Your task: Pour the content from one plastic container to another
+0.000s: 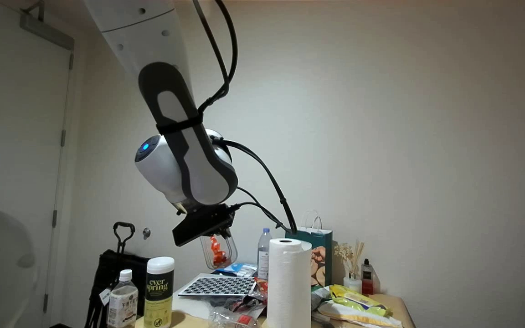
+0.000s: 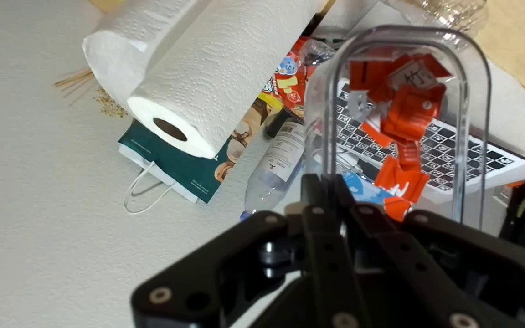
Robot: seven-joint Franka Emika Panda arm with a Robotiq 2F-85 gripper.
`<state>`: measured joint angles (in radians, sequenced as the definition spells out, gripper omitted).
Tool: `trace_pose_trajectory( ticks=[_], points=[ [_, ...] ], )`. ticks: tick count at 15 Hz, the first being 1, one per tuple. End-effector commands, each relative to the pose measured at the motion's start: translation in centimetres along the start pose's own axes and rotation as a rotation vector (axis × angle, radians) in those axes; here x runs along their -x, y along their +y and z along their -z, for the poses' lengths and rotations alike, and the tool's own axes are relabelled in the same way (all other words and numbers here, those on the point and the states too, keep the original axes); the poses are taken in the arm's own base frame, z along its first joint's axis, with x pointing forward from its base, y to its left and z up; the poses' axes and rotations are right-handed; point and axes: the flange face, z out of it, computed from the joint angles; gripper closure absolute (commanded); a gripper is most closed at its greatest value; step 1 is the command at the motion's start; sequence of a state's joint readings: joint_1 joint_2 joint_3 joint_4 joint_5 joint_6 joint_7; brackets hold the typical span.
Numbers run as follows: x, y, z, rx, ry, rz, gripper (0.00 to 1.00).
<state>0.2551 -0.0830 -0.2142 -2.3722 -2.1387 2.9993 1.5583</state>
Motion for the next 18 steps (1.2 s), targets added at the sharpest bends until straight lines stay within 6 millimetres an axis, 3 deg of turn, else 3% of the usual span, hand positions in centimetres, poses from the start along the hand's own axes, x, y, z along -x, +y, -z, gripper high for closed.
trace_pose_trajectory(
  ticks=[1,4,8,9,13,16,18],
  points=[
    [0.3,-0.6,0.8,-0.058,0.039,0.016,0.95],
    [1.5,-1.8,0.5,-0.085,0.057,0.066,0.95],
    [4.5,-2.3,-2.3,-0.022,0.010,0.103,0.95],
    [3.2,-2.4,-1.0,-0.056,0.032,0.098,0.94],
    [4.8,-2.7,-2.6,-0.038,-0.004,0.105,0.95],
    [3.1,-4.9,-1.8,-0.083,0.114,0.213,0.94],
    [-0.1,-8.3,-0.4,-0.108,0.168,0.217,0.94]
  ],
)
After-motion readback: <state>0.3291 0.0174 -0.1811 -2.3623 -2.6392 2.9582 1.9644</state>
